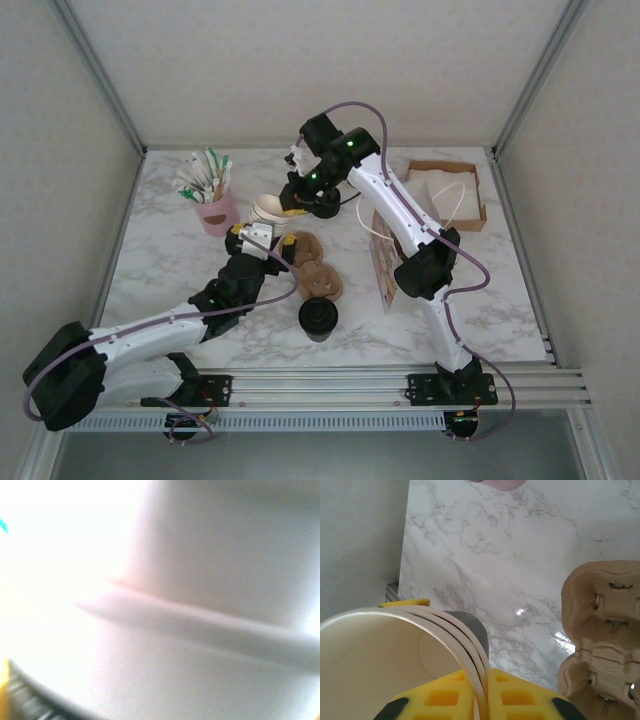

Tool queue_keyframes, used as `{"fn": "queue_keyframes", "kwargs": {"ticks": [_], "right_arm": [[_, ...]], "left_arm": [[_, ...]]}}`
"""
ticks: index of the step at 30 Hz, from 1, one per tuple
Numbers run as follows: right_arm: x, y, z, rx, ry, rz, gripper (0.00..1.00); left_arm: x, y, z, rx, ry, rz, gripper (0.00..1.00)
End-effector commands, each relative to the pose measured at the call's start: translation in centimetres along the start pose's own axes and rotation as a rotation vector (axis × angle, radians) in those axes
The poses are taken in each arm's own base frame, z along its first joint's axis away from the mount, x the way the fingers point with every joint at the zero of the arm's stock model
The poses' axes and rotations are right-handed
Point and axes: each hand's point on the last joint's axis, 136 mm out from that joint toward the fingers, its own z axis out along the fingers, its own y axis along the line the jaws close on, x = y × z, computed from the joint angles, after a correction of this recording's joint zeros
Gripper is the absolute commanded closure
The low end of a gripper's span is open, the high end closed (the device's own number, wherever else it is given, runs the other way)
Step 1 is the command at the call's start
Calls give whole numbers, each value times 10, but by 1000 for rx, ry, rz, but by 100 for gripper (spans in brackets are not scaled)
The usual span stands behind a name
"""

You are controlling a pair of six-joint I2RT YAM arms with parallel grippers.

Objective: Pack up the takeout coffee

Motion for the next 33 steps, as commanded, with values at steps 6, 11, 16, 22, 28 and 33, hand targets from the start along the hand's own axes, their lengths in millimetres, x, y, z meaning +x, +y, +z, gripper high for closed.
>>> {"fn": "queue_keyframes", "kwargs": {"ticks": [6, 11, 16, 22, 28, 33], "right_arm": [[-9, -19, 22, 50, -3, 21, 88], [-12, -26, 28, 72, -8, 25, 88], [-16, -34, 29, 115, -27, 23, 88], [-16, -35, 34, 165, -46, -10, 87], [-15, -31, 45, 269, -81, -91, 86], [-14, -25, 58, 351, -107, -171, 84]], "left_arm": [[-4, 17, -16, 57, 53, -228, 0], [-11, 30, -25, 67, 60, -341, 0], [-35, 35, -32, 86, 44, -445, 0], [-78, 50, -49, 75, 6, -529, 0], [-125, 61, -62, 65, -35, -581, 0], [-153, 61, -66, 90, -65, -608, 0]]}}
